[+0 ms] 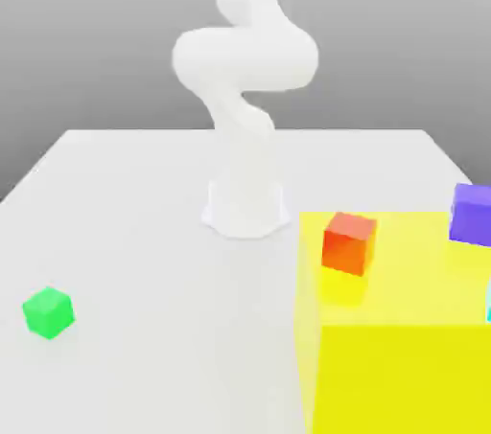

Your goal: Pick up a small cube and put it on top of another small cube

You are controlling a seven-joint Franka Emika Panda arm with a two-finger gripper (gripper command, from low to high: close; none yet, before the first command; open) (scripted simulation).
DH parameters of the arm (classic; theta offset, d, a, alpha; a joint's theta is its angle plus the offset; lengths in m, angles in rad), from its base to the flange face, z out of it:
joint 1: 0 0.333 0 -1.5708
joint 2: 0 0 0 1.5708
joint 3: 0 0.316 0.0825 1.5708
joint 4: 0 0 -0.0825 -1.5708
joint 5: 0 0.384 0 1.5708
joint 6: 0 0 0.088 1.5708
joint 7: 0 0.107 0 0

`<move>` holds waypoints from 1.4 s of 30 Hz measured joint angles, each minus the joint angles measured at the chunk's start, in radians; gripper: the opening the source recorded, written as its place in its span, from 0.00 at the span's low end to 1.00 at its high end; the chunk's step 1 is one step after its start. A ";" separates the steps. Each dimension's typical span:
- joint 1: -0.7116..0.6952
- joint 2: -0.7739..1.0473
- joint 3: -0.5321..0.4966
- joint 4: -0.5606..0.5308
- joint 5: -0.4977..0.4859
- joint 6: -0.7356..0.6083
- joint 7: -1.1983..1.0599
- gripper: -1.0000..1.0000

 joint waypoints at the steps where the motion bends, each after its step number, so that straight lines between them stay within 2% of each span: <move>1: -0.032 0.034 0.004 -0.012 -0.004 0.017 0.049 0.50; 12: -0.322 0.376 0.012 -0.132 -0.060 0.190 0.552 0.50; 20: -0.471 0.622 -0.049 -0.219 -0.077 0.316 0.898 0.50; 27: -0.582 0.836 -0.105 -0.296 0.020 0.428 1.121 0.50; 33: -0.621 1.046 -0.072 -0.276 0.102 0.586 1.114 0.50; 34: -0.626 1.075 -0.066 -0.270 0.106 0.609 1.111 0.00; 42: -0.626 1.054 -0.067 -0.274 0.100 0.594 1.116 0.00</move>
